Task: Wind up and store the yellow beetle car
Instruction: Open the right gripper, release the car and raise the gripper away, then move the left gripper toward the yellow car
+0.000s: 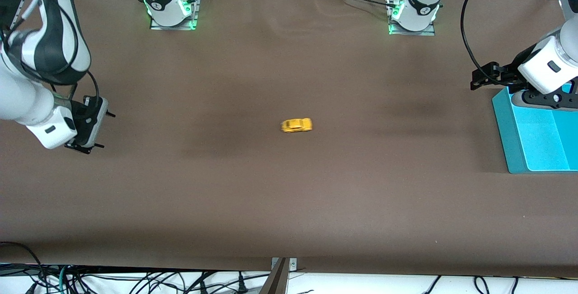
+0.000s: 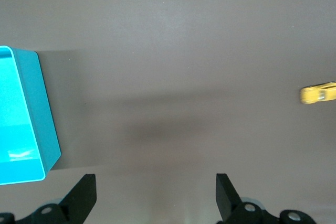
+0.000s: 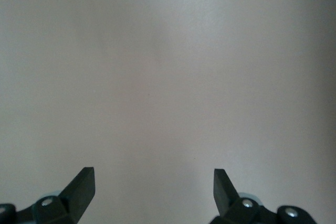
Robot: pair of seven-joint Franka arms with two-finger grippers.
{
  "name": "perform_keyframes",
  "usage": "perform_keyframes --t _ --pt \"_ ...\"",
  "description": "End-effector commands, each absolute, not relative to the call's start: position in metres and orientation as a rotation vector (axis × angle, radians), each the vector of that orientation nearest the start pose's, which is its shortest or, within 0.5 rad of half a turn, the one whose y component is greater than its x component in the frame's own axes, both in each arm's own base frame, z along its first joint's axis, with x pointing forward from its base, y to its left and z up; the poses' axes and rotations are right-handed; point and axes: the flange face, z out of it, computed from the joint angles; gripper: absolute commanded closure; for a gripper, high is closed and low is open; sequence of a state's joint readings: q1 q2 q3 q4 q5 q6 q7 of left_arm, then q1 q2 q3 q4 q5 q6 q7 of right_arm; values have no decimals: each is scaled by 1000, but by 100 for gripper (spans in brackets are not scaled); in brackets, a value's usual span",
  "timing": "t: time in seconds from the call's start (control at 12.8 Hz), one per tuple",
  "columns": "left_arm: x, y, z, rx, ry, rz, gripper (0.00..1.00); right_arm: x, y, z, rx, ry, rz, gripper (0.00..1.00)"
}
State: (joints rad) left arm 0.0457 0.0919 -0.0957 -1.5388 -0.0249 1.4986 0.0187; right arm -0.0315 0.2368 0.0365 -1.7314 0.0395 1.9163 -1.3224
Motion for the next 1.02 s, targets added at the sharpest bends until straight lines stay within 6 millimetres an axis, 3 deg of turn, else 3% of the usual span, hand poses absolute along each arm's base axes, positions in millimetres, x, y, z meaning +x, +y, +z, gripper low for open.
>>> perform_keyframes --t 0.0,0.47,0.94 --pt "574 -30 588 -3177 131 217 0 598 20 489 -2569 -1748 22 0" --pt "574 -30 588 -3177 131 217 0 547 49 579 -2887 -1331 -8 0" --pt "573 -36 587 -3177 165 225 0 524 80 621 -3094 -801 -7 0"
